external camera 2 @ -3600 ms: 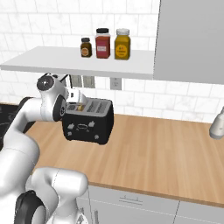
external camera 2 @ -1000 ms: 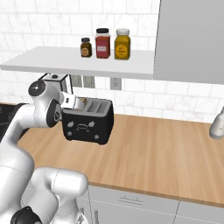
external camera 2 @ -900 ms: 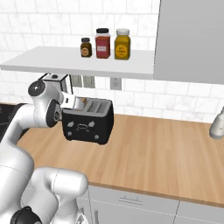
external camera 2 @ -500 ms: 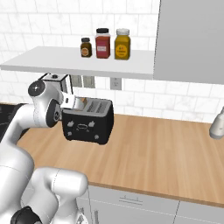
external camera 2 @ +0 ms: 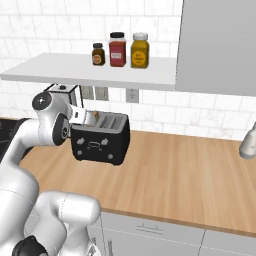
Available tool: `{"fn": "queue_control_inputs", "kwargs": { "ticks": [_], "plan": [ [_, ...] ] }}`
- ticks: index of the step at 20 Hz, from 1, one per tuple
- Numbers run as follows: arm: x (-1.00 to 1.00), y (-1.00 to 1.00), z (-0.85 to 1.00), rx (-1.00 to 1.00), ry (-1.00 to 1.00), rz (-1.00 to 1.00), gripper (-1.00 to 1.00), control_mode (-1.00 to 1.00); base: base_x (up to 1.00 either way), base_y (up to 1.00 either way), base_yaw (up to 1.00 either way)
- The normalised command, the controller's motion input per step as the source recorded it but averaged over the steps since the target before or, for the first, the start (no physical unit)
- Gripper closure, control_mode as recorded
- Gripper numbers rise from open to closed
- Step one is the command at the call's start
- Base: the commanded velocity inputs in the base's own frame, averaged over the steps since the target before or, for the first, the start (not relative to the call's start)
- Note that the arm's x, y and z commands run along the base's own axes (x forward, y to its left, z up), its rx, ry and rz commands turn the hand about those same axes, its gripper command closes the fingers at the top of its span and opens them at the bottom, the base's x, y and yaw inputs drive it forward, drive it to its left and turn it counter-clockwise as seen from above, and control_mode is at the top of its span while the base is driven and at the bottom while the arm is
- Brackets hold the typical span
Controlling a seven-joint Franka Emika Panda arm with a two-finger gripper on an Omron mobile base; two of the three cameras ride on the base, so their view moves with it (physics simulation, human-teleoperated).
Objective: Start the toaster. Once the lever pops up, take the bread to the plate on the dining counter.
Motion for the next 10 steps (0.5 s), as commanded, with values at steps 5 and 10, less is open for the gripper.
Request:
{"fn": "queue_control_inputs", "kwargs": {
  "ticks": [5, 10],
  "plan": [
    [0.0, 0.0, 0.0, 0.0, 0.0, 0.0, -1.0, -1.0, 0.0, 0.0, 0.0],
    [0.0, 0.0, 0.0, 0.0, 0.0, 0.0, -1.0, -1.0, 0.0, 0.0, 0.0]
  ]
}}
